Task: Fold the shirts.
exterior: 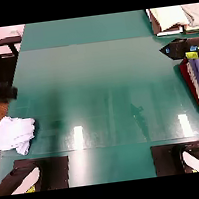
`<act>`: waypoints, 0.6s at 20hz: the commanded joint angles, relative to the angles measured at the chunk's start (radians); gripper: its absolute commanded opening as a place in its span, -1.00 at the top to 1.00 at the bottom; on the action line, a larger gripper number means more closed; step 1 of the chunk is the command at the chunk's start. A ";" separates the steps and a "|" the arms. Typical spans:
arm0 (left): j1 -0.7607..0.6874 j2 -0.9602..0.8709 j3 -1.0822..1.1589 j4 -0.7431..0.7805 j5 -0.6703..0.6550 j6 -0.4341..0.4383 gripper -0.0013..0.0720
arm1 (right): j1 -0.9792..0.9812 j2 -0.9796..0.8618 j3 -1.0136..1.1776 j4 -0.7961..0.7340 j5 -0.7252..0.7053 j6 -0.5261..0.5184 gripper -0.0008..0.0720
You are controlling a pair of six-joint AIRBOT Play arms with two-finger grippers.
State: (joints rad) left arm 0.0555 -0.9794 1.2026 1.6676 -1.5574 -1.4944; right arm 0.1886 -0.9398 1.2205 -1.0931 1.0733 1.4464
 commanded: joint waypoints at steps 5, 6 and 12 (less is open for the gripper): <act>0.097 0.021 -0.448 0.090 0.122 -0.081 -0.84 | 0.001 0.000 0.001 0.000 0.003 0.001 0.94; 0.097 0.021 -0.460 0.090 0.146 -0.090 -0.84 | 0.001 0.000 0.001 0.000 0.002 0.000 0.94; 0.097 0.023 -0.492 0.088 0.162 -0.102 0.84 | 0.001 0.000 0.001 0.000 0.015 0.000 0.94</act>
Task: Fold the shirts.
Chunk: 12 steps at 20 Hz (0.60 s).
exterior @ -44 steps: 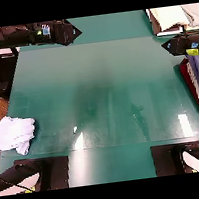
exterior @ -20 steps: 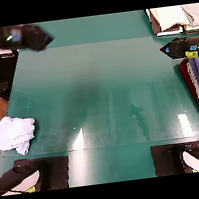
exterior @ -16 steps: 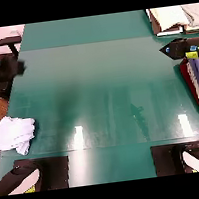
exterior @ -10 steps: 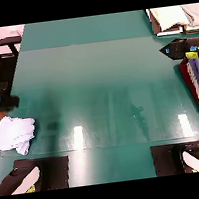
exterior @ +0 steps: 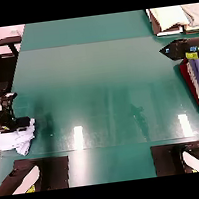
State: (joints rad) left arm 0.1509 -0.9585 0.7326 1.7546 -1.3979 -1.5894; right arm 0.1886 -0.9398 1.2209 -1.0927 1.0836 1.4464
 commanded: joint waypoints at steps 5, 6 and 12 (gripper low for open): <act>0.002 0.110 0.143 -0.039 -0.016 0.000 0.89 | 0.001 0.000 0.049 0.002 0.023 0.001 0.94; 0.002 0.148 0.225 -0.075 -0.017 0.001 0.89 | 0.001 0.000 0.090 0.002 0.033 0.001 0.94; -0.017 0.223 0.736 -0.551 -0.043 0.039 0.90 | 0.001 0.000 0.329 0.001 0.046 0.001 0.94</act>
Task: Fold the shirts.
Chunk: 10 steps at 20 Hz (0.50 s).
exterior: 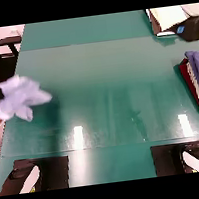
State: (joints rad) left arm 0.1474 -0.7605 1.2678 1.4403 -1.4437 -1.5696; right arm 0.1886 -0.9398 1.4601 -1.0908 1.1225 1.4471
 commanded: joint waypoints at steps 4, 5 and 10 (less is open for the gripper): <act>-0.208 0.015 0.273 -0.246 0.118 0.023 0.90 | 0.001 0.000 0.167 -0.005 0.011 0.000 0.94; -0.267 -0.007 0.272 -0.241 0.118 0.009 0.90 | 0.001 0.000 0.173 -0.005 0.013 0.000 0.94; -0.584 -0.238 0.264 -0.209 0.060 -0.005 0.90 | 0.001 0.000 0.175 -0.004 0.026 0.000 0.94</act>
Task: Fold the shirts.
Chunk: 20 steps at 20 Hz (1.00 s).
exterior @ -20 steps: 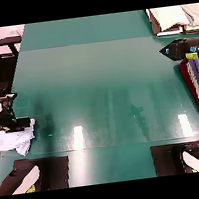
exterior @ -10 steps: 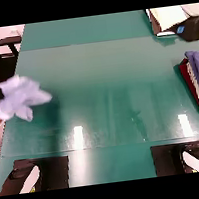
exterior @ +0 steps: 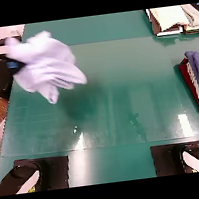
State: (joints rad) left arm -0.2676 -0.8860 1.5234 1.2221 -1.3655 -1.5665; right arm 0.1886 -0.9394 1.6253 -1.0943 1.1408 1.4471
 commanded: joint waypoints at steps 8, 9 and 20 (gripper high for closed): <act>-0.436 -0.488 0.010 0.031 0.125 0.035 -0.68 | 0.000 0.000 0.010 -0.008 0.015 0.000 0.94; -0.400 -0.480 0.014 0.031 0.103 0.027 -0.67 | 0.000 0.000 0.010 -0.009 0.014 0.000 0.94; -0.015 -0.391 -0.446 0.005 0.272 -0.059 -0.67 | 0.000 0.000 0.010 -0.008 0.060 0.000 0.94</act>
State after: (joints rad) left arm -0.3340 -1.2743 1.2255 1.2488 -1.2114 -1.5948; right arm 0.1886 -0.9394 1.6348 -1.1027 1.1881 1.4467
